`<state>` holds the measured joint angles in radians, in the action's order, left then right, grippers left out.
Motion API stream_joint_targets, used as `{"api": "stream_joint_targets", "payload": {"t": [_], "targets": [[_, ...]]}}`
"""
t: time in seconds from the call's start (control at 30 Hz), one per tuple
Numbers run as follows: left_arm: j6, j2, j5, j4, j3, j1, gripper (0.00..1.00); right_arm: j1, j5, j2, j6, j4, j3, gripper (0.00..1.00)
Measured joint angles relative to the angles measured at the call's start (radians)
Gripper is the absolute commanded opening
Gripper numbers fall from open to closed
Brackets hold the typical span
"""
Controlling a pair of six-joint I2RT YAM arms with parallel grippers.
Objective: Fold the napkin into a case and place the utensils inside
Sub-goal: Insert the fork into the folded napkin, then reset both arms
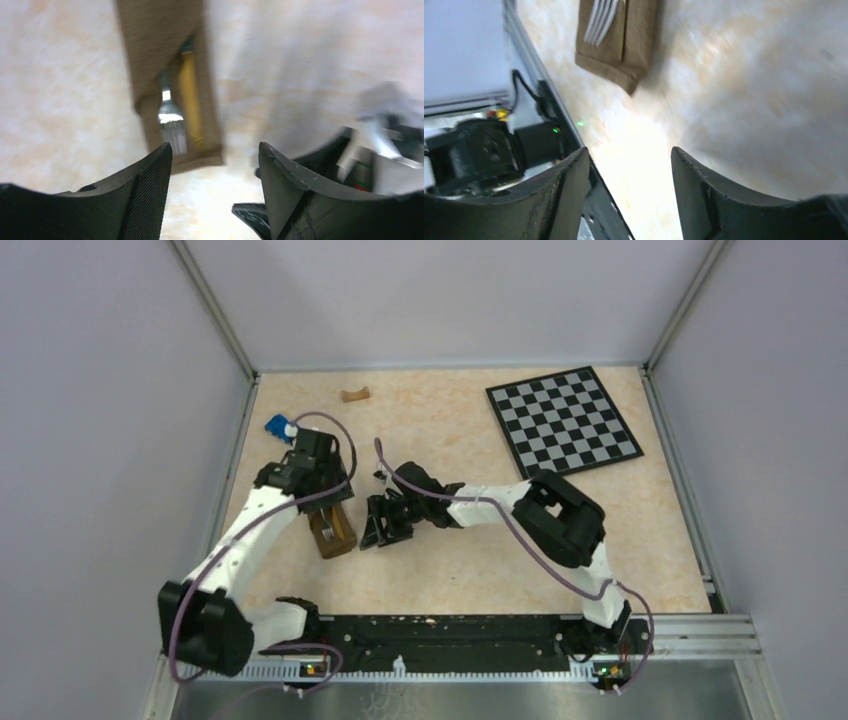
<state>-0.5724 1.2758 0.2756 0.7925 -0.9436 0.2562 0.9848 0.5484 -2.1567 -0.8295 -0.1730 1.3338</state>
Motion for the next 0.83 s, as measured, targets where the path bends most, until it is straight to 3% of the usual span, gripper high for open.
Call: {"api": "stream_joint_targets", "payload": {"t": [0.13,0.27,0.37,0.47,0.6,0.83], "targets": [[0.077,-0.251,-0.245,-0.069,-0.064,0.0,0.96,-0.007,-0.172,0.23,0.166,0.224,-0.098,0.77],[0.133,-0.504,-0.438,-0.259,-0.086,0.001,0.99,-0.022,-0.458,0.614,0.349,0.487,-0.17,0.87],[0.175,-0.613,-0.534,-0.409,-0.134,0.001,0.99,-0.036,-0.66,0.908,0.463,0.633,-0.127,0.9],[0.221,-0.626,-0.608,-0.537,-0.225,0.001,0.99,-0.043,-0.855,1.12,0.555,0.754,0.019,0.9],[0.271,-0.614,-0.659,-0.644,-0.286,0.001,0.99,-0.044,-1.052,1.254,0.629,0.867,0.216,0.9],[0.291,-0.59,-0.692,-0.734,-0.311,0.001,0.99,-0.045,-1.22,1.369,0.699,0.94,0.303,0.9]]}}
